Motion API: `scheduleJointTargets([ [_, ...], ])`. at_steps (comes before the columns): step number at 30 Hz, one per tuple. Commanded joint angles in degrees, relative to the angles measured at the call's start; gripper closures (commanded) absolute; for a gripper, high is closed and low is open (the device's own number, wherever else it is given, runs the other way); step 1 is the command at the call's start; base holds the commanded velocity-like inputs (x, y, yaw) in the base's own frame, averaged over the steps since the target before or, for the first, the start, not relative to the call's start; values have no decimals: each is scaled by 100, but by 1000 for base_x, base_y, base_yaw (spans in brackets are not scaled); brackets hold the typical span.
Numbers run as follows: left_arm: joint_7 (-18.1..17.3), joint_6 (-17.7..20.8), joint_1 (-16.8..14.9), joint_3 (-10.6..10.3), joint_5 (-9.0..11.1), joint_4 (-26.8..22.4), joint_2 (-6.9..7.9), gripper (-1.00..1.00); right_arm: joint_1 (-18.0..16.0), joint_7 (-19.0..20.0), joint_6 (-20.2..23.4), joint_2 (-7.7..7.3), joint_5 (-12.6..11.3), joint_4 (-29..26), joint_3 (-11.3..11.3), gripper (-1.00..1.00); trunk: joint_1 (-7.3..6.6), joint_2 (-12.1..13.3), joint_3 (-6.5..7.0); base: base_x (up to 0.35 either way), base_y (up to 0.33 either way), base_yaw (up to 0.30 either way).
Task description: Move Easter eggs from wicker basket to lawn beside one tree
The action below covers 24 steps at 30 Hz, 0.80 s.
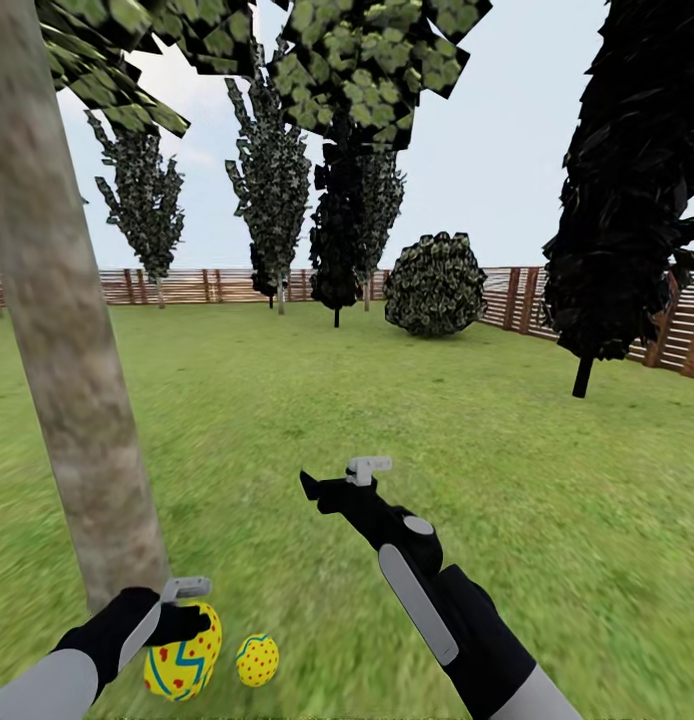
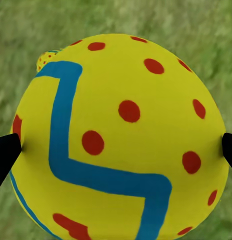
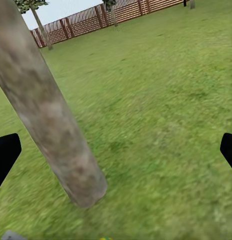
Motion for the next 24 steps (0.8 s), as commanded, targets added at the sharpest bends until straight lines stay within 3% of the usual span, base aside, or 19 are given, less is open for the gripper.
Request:
scheduleJointTargets([
  [1, 12, -47, -2, -42, 56, -9, 7, 100, -6, -55, 16, -1, -60, -9, 10, -100, 22, -46, -35, 0, 0, 0],
  [8, 12, -610, 2, -42, 54, -9, 7, 100, -6, -55, -1, 9, -43, 12, 10, -100, 176, -326, -227, 0, 0, 0],
  [16, 12, -773, 49, -42, 48, 9, 0, 100, -6, -53, -260, 59, -15, 207, 18, -100, 352, -647, -445, 0, 0, 0],
  [20, 12, -1132, 53, -42, 52, 549, -1, 100, -6, -55, -265, 60, -8, 211, 18, -100, 440, -808, -555, 0, 0, 0],
  [24, 12, -1344, 52, -34, 59, 659, 4, 100, -6, -51, -265, 60, -6, 211, 18, -100, 527, -968, -664, 0, 0, 0],
])
